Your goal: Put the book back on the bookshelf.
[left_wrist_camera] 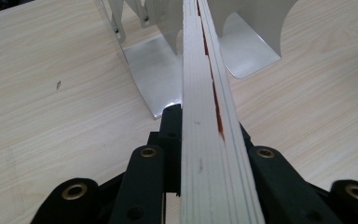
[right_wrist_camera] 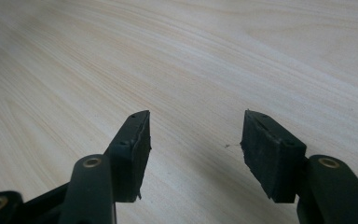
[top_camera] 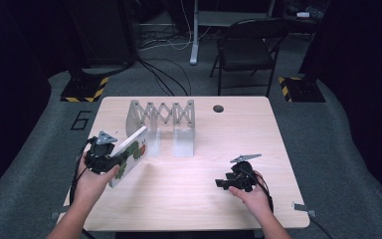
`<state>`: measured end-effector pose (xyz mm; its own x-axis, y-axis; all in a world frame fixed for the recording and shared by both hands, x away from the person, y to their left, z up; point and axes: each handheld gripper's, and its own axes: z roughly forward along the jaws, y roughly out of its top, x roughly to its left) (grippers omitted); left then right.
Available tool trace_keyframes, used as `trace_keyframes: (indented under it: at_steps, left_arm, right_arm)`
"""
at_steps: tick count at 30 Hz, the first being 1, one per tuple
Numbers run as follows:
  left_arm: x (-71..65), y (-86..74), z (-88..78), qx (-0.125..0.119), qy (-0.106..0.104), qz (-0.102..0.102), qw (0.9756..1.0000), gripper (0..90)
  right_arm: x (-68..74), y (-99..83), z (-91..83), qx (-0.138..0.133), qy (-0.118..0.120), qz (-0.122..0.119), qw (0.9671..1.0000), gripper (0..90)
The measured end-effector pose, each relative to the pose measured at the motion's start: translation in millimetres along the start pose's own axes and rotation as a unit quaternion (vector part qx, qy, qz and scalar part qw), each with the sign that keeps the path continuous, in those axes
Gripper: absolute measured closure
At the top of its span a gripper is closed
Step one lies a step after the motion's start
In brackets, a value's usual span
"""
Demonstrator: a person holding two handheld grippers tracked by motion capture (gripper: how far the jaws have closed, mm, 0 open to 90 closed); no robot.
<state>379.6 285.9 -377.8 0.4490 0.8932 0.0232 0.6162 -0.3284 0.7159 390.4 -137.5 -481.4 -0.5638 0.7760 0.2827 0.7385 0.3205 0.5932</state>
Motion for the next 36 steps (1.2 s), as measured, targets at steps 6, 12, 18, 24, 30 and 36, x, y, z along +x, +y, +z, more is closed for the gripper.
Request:
trace_keyframes:
  at_steps: [6,12,18,24,30,36]
  left_arm:
    - [2.2,0.6,8.7,0.003,0.010,-0.014,0.9998,75.5]
    - [2.6,0.7,14.6,0.002,0.010,-0.022,0.9997,75.4]
    - [2.0,1.5,23.7,0.006,0.013,-0.025,0.9996,75.4]
    - [0.3,3.4,33.8,0.013,0.016,-0.029,0.9994,75.4]
    - [-3.2,6.8,42.9,0.008,0.028,-0.032,0.9991,75.4]
    - [-4.0,9.0,49.0,0.014,0.034,-0.026,0.9990,75.4]
  right_arm:
    - [0.1,0.0,0.1,0.001,0.000,0.000,1.0000,42.2]
    - [-0.3,-0.2,0.6,0.001,0.001,-0.001,1.0000,42.2]
    - [-0.1,-0.1,0.8,0.002,0.001,0.000,1.0000,42.2]
    - [-0.3,-0.2,1.0,0.003,0.002,0.001,1.0000,42.2]
    - [-0.3,-0.4,0.9,0.003,0.003,0.002,1.0000,42.2]
    - [-1.8,-0.6,1.5,-0.001,0.004,-0.004,1.0000,42.2]
